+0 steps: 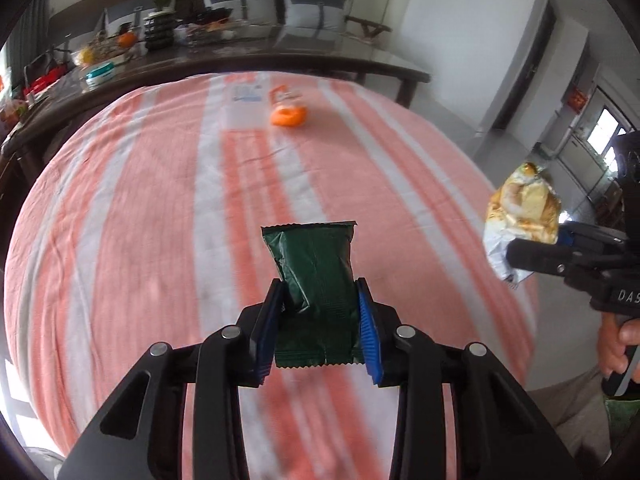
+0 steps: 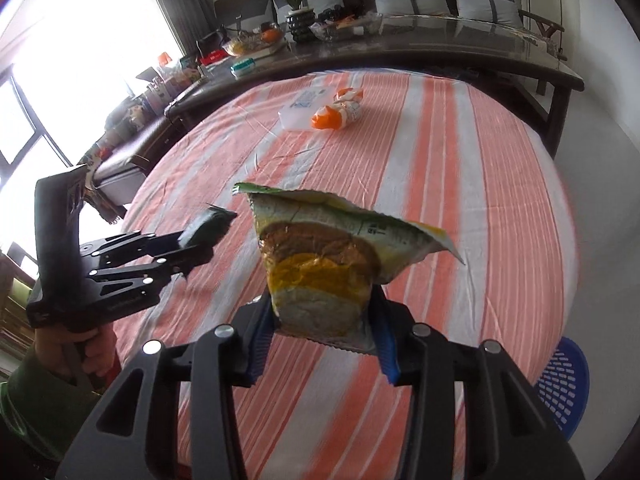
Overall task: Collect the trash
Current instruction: 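Carry the green packet and chip bag to the blue basket and release both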
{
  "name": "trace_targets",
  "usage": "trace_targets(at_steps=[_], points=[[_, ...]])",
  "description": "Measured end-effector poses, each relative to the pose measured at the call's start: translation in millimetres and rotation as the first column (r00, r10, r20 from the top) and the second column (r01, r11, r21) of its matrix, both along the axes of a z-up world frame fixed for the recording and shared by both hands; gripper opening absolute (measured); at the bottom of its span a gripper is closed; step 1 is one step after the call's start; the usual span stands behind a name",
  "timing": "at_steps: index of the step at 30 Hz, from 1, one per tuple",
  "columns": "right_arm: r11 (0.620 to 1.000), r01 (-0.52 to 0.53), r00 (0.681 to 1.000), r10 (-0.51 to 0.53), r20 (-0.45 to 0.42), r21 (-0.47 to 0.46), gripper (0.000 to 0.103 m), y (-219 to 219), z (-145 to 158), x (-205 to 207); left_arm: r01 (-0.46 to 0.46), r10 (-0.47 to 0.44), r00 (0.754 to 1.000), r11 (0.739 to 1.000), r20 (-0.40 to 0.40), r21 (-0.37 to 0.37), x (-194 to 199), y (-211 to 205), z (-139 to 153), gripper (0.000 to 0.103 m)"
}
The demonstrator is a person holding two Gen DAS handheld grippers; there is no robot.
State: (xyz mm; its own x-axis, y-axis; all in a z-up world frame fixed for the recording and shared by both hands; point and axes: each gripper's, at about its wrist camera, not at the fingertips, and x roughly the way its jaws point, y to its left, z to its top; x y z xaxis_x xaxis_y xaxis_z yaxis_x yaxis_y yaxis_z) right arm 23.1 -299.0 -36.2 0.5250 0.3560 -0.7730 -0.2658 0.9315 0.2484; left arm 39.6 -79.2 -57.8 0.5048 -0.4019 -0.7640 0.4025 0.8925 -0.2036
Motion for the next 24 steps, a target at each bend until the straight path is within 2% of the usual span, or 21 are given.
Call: trace_targets(at_steps=[7,13,19,24], points=[[0.996,0.078,0.997,-0.079,0.013,0.042,0.042,-60.9,7.5,-30.8,0.11,-0.11,0.994,0.993,0.012,-0.032,-21.7,-70.5,24.2,0.035],[0.976,0.211,0.977,-0.212,0.015,0.043,0.042,-137.6,4.8,-61.4,0.224,-0.225,0.974,0.972,-0.005,-0.067,-41.8,-145.4,31.2,0.035],[0.93,0.365,0.931,-0.365,0.005,0.048,0.042,-219.5,-10.4,-83.9,0.298,-0.304,0.951,0.95,-0.051,-0.09,-55.0,-221.5,23.2,0.035],[0.869,0.494,0.869,-0.494,-0.032,-0.001,0.042,-282.4,-46.1,-92.9,0.371,-0.376,0.925,0.925,-0.057,-0.076,-64.0,-290.9,14.3,0.036]])
